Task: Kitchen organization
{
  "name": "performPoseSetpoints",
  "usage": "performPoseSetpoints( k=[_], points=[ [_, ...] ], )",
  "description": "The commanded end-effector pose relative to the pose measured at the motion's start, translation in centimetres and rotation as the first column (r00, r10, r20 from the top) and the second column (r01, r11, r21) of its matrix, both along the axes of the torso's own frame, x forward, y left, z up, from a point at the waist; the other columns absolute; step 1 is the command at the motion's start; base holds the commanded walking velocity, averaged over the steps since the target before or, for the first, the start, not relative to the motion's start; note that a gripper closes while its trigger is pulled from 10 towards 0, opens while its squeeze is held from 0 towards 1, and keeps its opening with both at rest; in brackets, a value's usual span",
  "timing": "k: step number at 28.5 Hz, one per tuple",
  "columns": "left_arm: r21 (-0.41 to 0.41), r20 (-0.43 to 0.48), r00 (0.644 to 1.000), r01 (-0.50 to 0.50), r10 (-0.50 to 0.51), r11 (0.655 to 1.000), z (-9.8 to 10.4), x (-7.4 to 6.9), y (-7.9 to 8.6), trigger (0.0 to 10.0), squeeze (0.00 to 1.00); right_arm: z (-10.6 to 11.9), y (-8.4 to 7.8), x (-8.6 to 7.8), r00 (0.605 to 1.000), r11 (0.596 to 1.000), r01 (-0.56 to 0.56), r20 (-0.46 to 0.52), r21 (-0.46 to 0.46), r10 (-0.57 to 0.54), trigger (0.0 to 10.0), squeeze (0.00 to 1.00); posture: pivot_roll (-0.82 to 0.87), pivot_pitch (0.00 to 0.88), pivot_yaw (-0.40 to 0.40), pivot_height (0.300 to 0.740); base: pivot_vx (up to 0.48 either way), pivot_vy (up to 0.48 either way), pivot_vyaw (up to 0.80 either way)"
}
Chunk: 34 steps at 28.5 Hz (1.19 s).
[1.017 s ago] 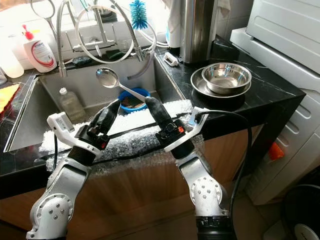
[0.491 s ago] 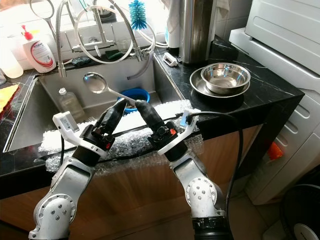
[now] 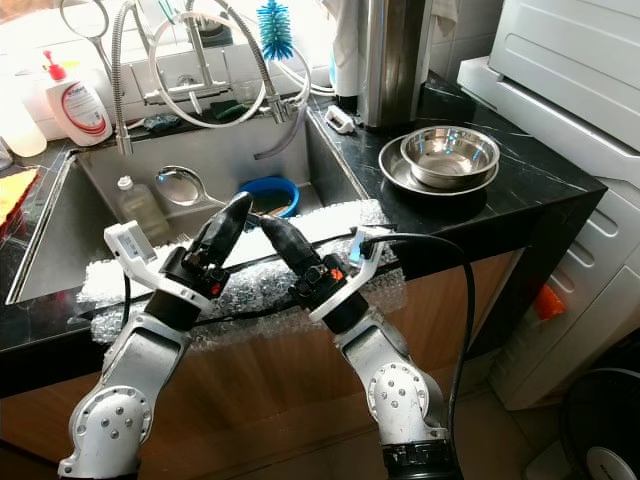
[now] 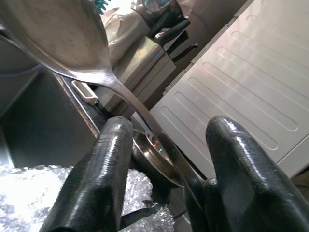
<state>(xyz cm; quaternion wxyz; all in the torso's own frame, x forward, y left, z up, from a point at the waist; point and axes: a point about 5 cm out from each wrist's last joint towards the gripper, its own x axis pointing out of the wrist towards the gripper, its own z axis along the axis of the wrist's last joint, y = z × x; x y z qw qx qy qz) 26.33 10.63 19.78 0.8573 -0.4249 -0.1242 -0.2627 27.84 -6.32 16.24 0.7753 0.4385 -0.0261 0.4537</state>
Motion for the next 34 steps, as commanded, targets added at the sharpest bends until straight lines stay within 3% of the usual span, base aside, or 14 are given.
performPoseSetpoints(
  k=[1,20,34],
  points=[
    [-0.063,0.014,1.0,-0.002,0.002,0.998,0.4,-0.1,-0.5,0.0,0.0,0.6,0.4,-0.3,0.999,1.0,-0.025,0.033,-0.01,0.025,10.0,0.0,-0.15,0.0,0.093,0.74,0.0,0.0,0.0],
    [-0.09,0.022,1.0,-0.003,0.005,0.996,0.6,0.2,-0.6,0.0,0.0,0.7,0.8,-0.6,0.998,0.999,-0.053,0.042,-0.009,0.054,10.0,0.0,-0.15,0.0,0.093,0.74,0.0,0.0,0.0],
    [-0.289,-0.011,0.999,-0.051,0.05,0.956,0.8,0.4,0.8,0.0,0.0,0.7,0.9,-0.6,0.999,0.998,-0.029,-0.016,0.064,0.03,10.0,0.0,-0.15,0.0,0.091,0.74,0.0,0.0,0.0]
  ],
)
